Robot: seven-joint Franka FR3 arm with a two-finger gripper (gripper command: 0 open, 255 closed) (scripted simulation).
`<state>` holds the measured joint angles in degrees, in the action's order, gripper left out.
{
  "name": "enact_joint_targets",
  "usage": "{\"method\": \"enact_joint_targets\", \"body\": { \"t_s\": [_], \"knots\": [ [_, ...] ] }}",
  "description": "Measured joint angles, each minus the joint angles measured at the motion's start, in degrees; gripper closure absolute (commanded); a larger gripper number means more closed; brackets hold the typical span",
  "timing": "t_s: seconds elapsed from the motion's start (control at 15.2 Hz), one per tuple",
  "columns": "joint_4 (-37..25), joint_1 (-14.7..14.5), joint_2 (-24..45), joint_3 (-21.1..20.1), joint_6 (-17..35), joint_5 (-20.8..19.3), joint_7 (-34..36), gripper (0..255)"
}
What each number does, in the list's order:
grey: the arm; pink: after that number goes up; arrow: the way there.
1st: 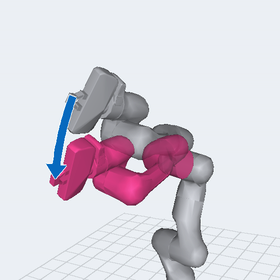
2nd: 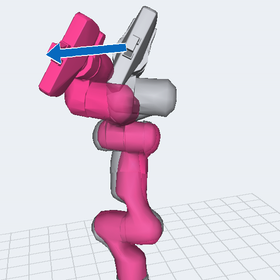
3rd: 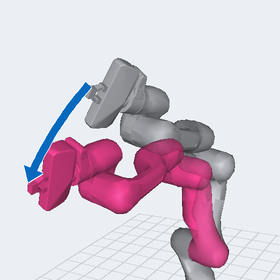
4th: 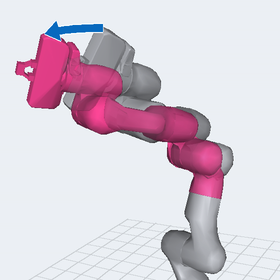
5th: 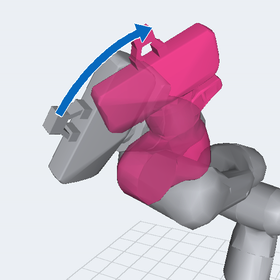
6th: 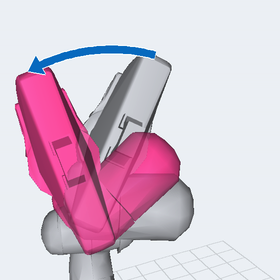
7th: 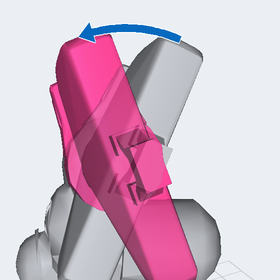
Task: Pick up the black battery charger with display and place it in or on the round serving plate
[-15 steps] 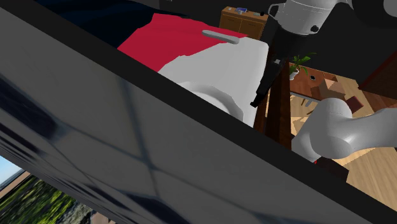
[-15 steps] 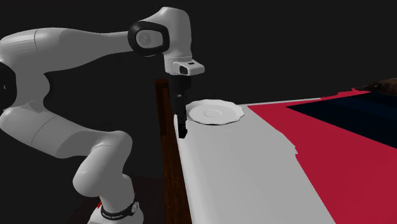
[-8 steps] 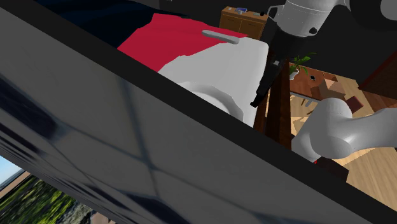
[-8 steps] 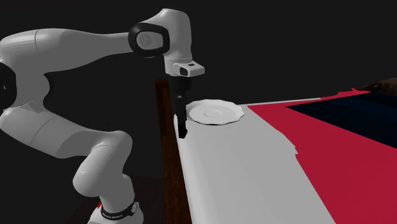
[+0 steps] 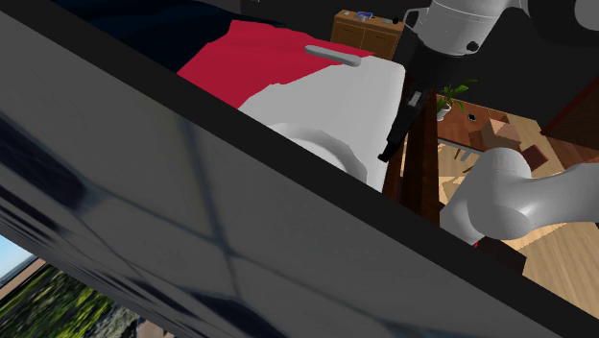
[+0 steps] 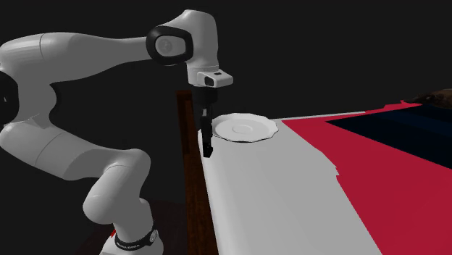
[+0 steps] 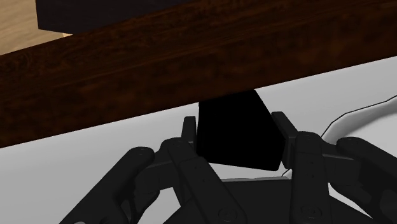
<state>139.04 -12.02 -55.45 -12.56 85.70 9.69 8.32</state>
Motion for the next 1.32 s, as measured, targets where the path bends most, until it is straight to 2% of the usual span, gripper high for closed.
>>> {"method": "enact_joint_targets", "body": {
  "t_s": [0.33,1.32],
  "knots": [
    [-1.87,0.14,0.64,0.18,-1.27,-0.23,0.06,255],
    [-16.66,1.02,6.25,1.24,-10.45,-1.53,0.56,255]
  ]
}}
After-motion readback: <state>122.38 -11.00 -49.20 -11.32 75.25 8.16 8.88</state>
